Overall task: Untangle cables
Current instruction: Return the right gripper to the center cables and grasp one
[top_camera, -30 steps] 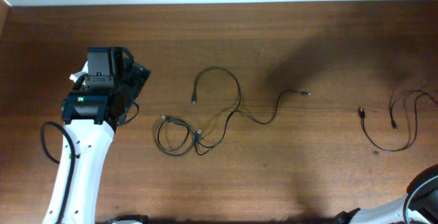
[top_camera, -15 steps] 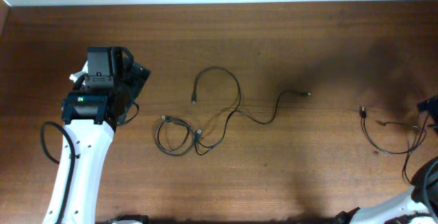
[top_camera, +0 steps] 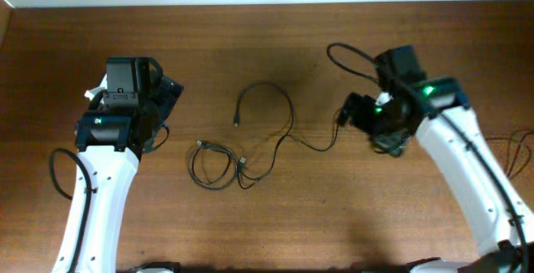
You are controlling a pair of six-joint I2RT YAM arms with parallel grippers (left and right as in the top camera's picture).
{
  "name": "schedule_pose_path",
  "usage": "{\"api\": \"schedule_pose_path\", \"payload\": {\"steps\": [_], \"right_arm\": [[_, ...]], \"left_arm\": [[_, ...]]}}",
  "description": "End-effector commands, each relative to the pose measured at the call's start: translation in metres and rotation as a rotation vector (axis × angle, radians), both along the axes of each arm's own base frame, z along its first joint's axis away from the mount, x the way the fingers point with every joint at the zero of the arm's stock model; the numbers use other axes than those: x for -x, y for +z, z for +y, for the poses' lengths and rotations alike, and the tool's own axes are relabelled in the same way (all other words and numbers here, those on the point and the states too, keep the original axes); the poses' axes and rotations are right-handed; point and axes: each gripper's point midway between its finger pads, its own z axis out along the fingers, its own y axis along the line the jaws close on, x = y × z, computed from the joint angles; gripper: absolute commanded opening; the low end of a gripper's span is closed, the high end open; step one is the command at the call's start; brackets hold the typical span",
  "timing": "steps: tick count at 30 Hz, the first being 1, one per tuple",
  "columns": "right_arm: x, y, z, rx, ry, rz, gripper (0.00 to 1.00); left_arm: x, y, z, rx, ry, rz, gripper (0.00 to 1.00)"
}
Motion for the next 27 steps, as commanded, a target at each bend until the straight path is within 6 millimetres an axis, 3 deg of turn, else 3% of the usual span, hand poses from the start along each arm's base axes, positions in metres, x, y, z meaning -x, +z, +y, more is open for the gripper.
{"api": "schedule_pose_path", "payload": {"steps": [1, 3, 4, 6, 9, 11, 14, 15, 16, 17, 18, 20, 21, 22, 23, 25, 27], "right_arm": [[0.003, -0.065, 0.014, -0.094, -0.3, 0.067, 0.99], [0.002, -0.09, 0.029, -0.159, -0.289, 0.021, 0.86], [0.001, -0.094, 0.028, -0.134, -0.291, 0.01, 0.86], [-0.025, -0.095, -0.01, 0.137, -0.215, -0.181, 0.86], [-0.052, -0.102, -0.007, 0.202, -0.071, -0.286, 0.86], [-0.069, -0.123, 0.0, 0.19, -0.071, -0.309, 0.64], [-0.083, -0.134, 0.007, 0.213, 0.053, -0.361, 0.5], [-0.083, -0.137, 0.007, 0.215, 0.054, -0.356, 0.13], [-0.086, -0.134, 0.014, 0.18, 0.066, -0.368, 0.04], [-0.092, -0.129, 0.023, 0.153, 0.119, -0.404, 0.04], [-0.098, -0.12, 0.034, 0.12, 0.182, -0.45, 0.04], [-0.115, -0.066, 0.07, -0.002, 0.347, -0.583, 0.04], [-0.12, -0.024, 0.078, -0.039, 0.375, -0.66, 0.04], [-0.118, 0.005, 0.084, -0.067, 0.408, -0.722, 0.04], [-0.106, 0.044, 0.096, -0.141, 0.487, -0.812, 0.04], [-0.08, 0.082, 0.105, -0.191, 0.579, -0.881, 0.04], [-0.038, 0.119, 0.127, -0.221, 0.757, -0.982, 0.04]], "left_arm": [[0.001, 0.003, 0.004, -0.019, 0.003, -0.006, 0.99], [0.001, 0.003, 0.004, -0.019, 0.003, -0.006, 0.99], [0.001, 0.003, 0.004, -0.019, 0.003, -0.006, 0.99], [0.001, 0.003, 0.004, -0.019, 0.003, -0.006, 0.99], [0.001, 0.003, 0.004, -0.019, 0.003, -0.006, 0.99], [0.001, 0.003, 0.004, -0.019, 0.003, -0.006, 0.99], [0.001, 0.003, 0.004, -0.019, 0.003, -0.006, 0.99], [0.001, 0.003, 0.004, -0.019, 0.003, -0.006, 0.99], [0.001, 0.003, 0.004, -0.019, 0.003, -0.006, 0.99], [0.001, 0.003, 0.004, -0.019, 0.003, -0.006, 0.99], [0.001, 0.003, 0.004, -0.019, 0.003, -0.006, 0.99], [0.001, 0.003, 0.004, -0.019, 0.003, -0.006, 0.99], [0.001, 0.003, 0.004, -0.019, 0.003, -0.006, 0.99], [0.001, 0.003, 0.004, -0.019, 0.003, -0.006, 0.99], [0.001, 0.003, 0.004, -0.019, 0.003, -0.006, 0.99], [0.001, 0.003, 0.004, -0.019, 0.003, -0.006, 0.99], [0.001, 0.003, 0.004, -0.019, 0.003, -0.006, 0.99]]}}
